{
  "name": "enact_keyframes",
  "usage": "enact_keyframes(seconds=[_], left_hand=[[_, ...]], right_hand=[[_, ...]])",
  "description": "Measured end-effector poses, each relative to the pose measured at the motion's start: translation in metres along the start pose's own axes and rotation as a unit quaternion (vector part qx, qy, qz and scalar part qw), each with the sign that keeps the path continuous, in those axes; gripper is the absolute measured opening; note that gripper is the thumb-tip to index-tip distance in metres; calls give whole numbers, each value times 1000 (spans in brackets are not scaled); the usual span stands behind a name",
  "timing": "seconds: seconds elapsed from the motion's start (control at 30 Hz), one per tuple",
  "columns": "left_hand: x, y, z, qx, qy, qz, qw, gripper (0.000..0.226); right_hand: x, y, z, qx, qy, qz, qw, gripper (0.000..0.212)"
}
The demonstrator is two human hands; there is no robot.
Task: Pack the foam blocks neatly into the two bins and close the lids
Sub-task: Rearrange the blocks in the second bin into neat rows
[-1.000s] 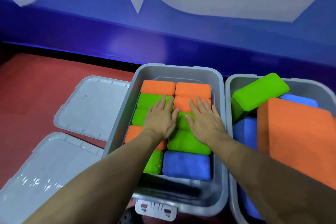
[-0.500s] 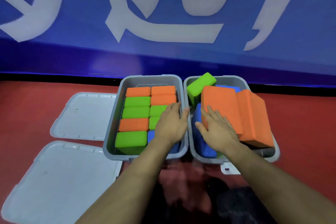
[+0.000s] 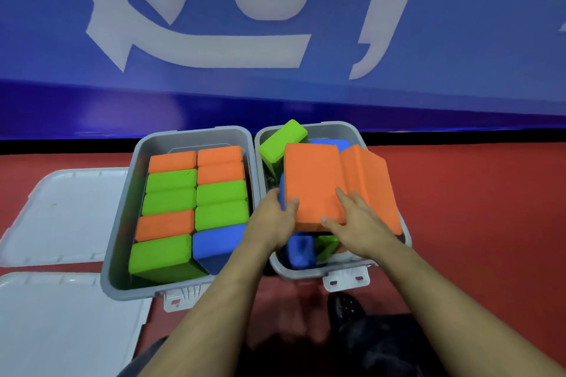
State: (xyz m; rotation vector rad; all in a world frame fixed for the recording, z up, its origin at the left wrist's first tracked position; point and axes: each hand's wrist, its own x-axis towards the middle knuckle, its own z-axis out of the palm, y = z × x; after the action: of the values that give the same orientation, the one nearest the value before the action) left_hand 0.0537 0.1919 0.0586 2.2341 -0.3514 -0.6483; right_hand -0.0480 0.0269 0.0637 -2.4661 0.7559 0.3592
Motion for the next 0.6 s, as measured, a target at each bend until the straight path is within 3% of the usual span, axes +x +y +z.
enact_keyframes(seconds=[0.23, 0.37, 0.6], left_hand=[[30, -17, 50, -35, -59, -129, 989, 63], [35, -8, 66, -91, -57, -160, 981, 65], [29, -3, 67, -234, -13, -187, 954, 58]], right_hand=[[40, 12, -2, 79, -45, 65, 994, 93], [47, 12, 1, 76, -81, 89, 990, 98], [46, -3, -3, 85, -16, 104, 991, 95]])
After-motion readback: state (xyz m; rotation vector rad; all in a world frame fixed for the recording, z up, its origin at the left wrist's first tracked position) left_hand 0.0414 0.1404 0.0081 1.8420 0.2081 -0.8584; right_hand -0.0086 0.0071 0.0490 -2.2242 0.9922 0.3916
